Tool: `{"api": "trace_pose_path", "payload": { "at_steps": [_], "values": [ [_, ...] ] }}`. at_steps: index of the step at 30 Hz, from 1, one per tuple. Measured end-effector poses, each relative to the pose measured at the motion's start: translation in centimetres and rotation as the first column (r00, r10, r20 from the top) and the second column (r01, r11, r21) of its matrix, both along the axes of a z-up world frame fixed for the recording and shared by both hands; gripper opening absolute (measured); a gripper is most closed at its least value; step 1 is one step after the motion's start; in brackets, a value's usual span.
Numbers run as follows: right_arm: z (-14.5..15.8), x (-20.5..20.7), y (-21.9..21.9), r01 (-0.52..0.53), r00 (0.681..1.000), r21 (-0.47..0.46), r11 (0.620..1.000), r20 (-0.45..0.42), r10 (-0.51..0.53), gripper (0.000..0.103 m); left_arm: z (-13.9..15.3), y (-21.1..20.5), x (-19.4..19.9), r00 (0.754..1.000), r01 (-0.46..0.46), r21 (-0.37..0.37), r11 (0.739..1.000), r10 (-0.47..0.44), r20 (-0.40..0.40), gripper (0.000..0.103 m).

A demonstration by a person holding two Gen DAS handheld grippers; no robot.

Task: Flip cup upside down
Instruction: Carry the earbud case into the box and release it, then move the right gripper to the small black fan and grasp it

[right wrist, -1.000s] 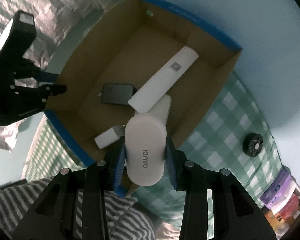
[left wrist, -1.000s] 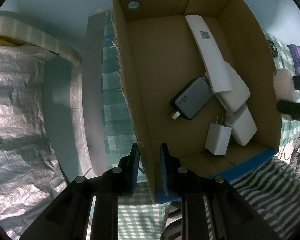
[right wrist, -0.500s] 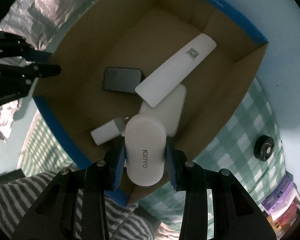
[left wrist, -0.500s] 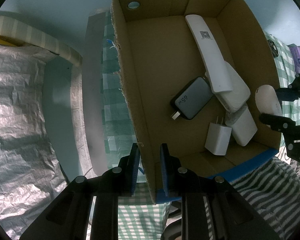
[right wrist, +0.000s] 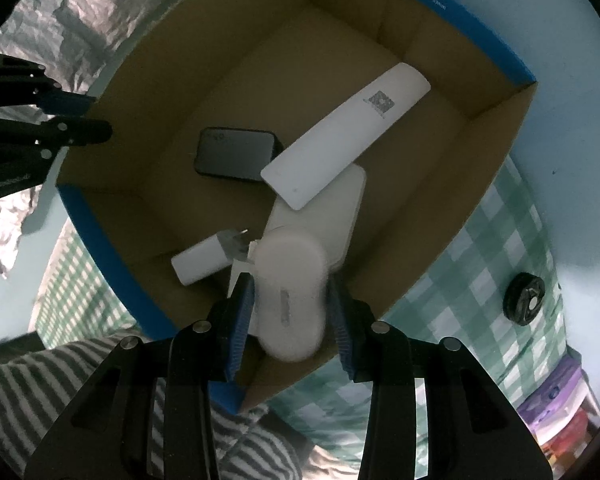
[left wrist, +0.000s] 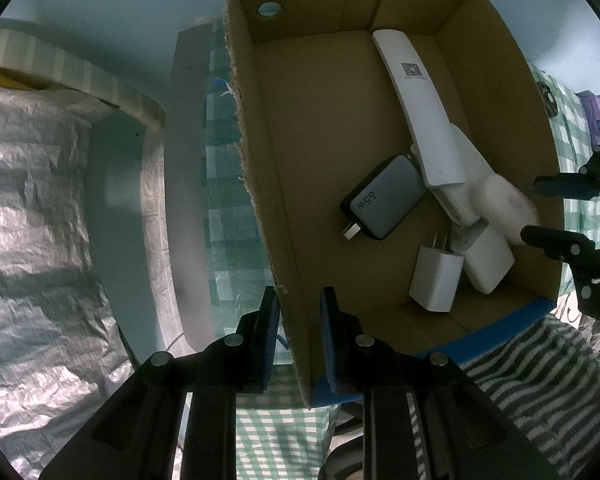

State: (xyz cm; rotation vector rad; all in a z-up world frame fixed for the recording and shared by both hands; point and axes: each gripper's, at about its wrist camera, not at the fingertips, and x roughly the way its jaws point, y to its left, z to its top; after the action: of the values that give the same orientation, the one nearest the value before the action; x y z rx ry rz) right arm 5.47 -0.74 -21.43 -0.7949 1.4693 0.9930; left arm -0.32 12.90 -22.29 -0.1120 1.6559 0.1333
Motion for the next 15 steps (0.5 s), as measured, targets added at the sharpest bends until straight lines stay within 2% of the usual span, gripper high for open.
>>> {"api": "trace_pose_path", "payload": {
  "at_steps": [2, 7, 15],
  "values": [
    [0.4, 0.1, 0.1, 0.001, 1.000, 0.012, 1.000, 0.000, -0.001, 0.039, 0.0, 0.0, 0.0, 1.000, 0.001, 0.003, 1.000, -0.001, 0.000, 0.019],
    [1.5, 0.6, -0.1, 0.021, 1.000, 0.044, 0.999, 0.020, -0.021, 0.049, 0.0, -0.2, 0.0, 1.000, -0.003, 0.001, 1.000, 0.003, -0.001, 0.019],
    [3.3, 3.5, -2.6, 0.108, 0.991, 0.094, 0.990, 0.067, -0.114, 0.054, 0.0, -0.2, 0.0, 1.000, 0.000, 0.002, 1.000, 0.000, -0.005, 0.019]
  ]
}}
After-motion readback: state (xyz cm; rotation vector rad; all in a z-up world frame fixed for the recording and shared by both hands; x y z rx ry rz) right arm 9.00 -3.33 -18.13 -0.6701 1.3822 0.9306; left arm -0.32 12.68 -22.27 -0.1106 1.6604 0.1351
